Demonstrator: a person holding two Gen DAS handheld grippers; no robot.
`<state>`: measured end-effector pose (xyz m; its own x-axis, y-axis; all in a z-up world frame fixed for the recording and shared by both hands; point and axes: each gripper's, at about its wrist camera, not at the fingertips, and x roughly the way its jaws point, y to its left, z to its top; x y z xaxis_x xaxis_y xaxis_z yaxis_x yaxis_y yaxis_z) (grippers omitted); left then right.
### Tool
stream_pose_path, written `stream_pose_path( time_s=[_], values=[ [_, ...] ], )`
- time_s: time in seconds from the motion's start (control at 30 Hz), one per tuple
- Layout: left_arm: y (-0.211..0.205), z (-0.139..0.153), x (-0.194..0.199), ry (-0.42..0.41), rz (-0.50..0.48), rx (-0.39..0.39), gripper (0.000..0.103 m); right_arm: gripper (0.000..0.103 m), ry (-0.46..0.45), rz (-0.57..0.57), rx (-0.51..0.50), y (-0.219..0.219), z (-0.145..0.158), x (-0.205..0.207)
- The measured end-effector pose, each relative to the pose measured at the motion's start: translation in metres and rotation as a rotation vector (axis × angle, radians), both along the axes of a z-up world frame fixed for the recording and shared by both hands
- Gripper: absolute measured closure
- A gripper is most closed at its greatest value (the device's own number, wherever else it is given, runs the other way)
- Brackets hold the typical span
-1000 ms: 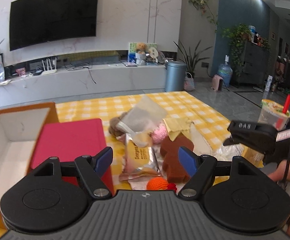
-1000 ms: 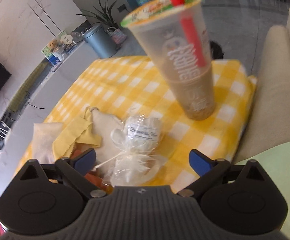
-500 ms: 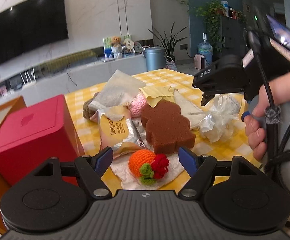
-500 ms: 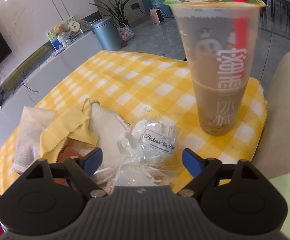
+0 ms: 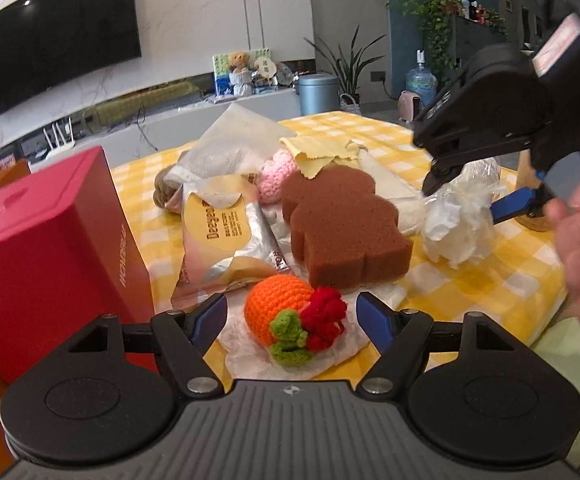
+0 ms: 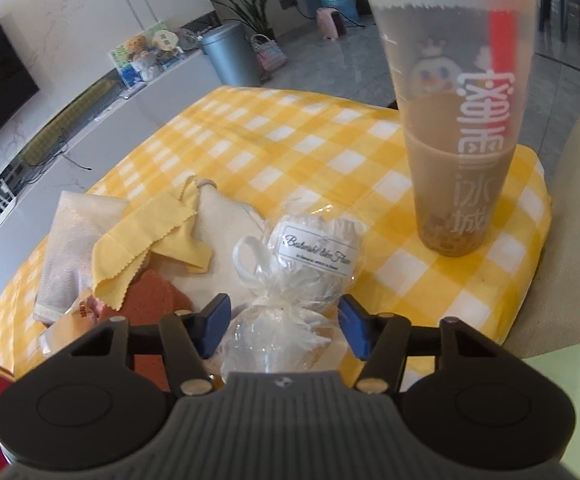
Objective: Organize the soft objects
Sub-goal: 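Grasp the crocheted orange fruit with the left tool while the right tool grasps the wrapped white plush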
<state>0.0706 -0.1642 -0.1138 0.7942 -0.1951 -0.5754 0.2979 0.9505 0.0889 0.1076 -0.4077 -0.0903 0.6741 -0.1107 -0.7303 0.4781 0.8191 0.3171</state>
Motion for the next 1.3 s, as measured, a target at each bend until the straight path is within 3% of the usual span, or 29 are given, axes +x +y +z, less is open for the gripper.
stream_pose_path(
  time_s=[0.07, 0.17, 0.37, 0.43, 0.5, 0.63, 0.7, 0.83, 0.97, 1.13, 1.17, 1.2, 1.23, 1.27, 1.3],
  values=[
    [-0.001, -0.002, 0.004, 0.027, 0.004, 0.002, 0.027, 0.062, -0.018, 0.005, 0.001, 0.0, 0.003, -0.002],
    [0.001, -0.005, 0.006, 0.04, 0.002, -0.022, 0.038, 0.065, -0.035, 0.017, -0.009, 0.0, 0.006, -0.003],
    [0.004, 0.002, 0.001, 0.043, 0.039, -0.033, 0.041, 0.066, -0.026, 0.029, 0.0, -0.001, 0.005, -0.004],
    [0.007, 0.006, -0.001, 0.038, 0.038, -0.038, 0.041, 0.056, -0.009, 0.02, 0.031, -0.004, 0.002, -0.005],
    [0.01, 0.014, -0.006, 0.031, 0.037, -0.047, 0.041, 0.036, 0.006, 0.001, 0.102, -0.011, -0.002, -0.008],
    [0.018, 0.03, -0.014, 0.016, 0.041, -0.082, 0.041, 0.025, -0.017, -0.061, 0.249, -0.025, -0.009, -0.014],
    [0.022, 0.037, -0.014, 0.013, 0.054, -0.104, 0.041, 0.012, -0.03, -0.064, 0.278, -0.028, -0.01, -0.014],
    [0.031, 0.042, -0.01, 0.018, 0.067, -0.145, 0.041, 0.007, -0.064, -0.046, 0.317, -0.024, -0.007, -0.01],
    [0.037, 0.04, -0.006, 0.047, 0.072, -0.166, 0.041, 0.004, -0.107, -0.117, 0.214, -0.015, -0.003, -0.008],
    [0.037, 0.04, -0.004, 0.058, 0.046, -0.188, 0.041, 0.005, 0.004, -0.174, 0.166, -0.015, -0.015, 0.003],
    [0.036, 0.039, -0.004, 0.058, 0.044, -0.191, 0.041, 0.005, 0.026, -0.181, 0.155, -0.016, -0.018, 0.004],
    [0.036, 0.039, -0.004, 0.061, 0.043, -0.194, 0.041, 0.011, 0.034, -0.188, 0.14, -0.016, -0.02, 0.003],
    [0.036, 0.038, -0.004, 0.067, 0.043, -0.197, 0.041, 0.022, 0.029, -0.185, 0.121, -0.016, -0.02, 0.002],
    [0.036, 0.038, -0.003, 0.076, 0.044, -0.2, 0.041, 0.051, 0.021, -0.166, 0.101, -0.016, -0.018, 0.001],
    [0.037, 0.038, -0.003, 0.083, 0.044, -0.204, 0.041, 0.052, 0.012, -0.14, 0.088, -0.015, -0.016, -0.001]
  ],
)
